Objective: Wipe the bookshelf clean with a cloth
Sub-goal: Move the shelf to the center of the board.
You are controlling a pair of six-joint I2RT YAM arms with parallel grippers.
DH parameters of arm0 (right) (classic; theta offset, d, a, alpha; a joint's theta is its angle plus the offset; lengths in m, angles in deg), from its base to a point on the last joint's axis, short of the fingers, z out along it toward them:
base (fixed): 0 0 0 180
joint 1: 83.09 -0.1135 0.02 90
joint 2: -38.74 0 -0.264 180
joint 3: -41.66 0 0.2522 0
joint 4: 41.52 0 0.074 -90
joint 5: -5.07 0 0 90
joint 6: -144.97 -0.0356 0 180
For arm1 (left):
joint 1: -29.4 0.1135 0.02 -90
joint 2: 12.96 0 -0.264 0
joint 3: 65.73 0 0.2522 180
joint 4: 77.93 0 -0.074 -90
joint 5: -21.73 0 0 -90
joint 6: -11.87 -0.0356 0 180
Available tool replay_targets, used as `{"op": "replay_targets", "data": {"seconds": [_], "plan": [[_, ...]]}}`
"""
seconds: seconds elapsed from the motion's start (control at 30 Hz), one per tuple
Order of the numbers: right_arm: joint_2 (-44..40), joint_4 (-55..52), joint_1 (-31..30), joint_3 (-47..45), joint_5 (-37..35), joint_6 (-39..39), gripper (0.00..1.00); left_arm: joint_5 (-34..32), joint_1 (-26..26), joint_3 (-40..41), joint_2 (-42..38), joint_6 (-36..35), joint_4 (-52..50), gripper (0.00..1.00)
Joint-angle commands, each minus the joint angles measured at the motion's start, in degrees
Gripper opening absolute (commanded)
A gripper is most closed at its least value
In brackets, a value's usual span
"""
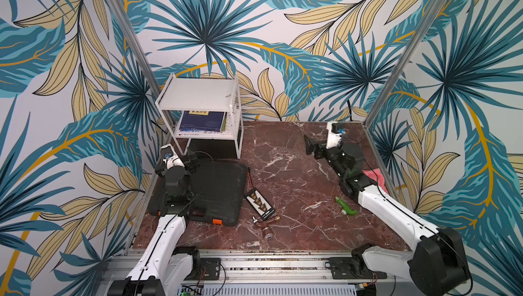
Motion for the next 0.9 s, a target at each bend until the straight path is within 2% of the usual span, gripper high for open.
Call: {"op": "replay_targets", "data": {"seconds": [0.0, 0.07, 0.2, 0.43, 0.53, 0.63, 0.87], "plan": [[9.48, -7.37, -7.48, 10.94, 4.44, 2.03, 1.00, 9.21, 6.59, -5.09, 4.01, 4.48, -4.83, 1.00], [17.04, -9.77, -12.17, 19.43, 3.47, 5.05, 0.99, 12.83, 10.19, -7.20, 7.46, 5.57, -2.53, 1.00], [29.48, -11.76, -17.70, 32.74, -5.72, 6.70, 1.00, 24.78, 15.38, -13.85, 16.07, 3.69, 0.67, 1.00], [45.30, -12.90, -18.64, 53.05, -11.69, 0.98, 0.97, 31.36, 16.67, -23.49, 27.90, -2.79, 3.77, 1.00], [51.33, -17.06, -18.75, 62.30, -11.17, 1.04, 0.93, 33.89, 16.97, -29.30, 32.43, -6.24, 1.02, 0.95], [55.42, -19.71, -18.81, 69.23, -10.31, 1.49, 0.82, 34.35, 17.69, -33.71, 35.70, -7.97, -1.03, 0.86], [58.90, -23.67, -18.81, 76.63, -9.96, 3.37, 0.38, 39.61, 18.12, -36.65, 38.62, -9.32, -0.72, 0.63]]}}
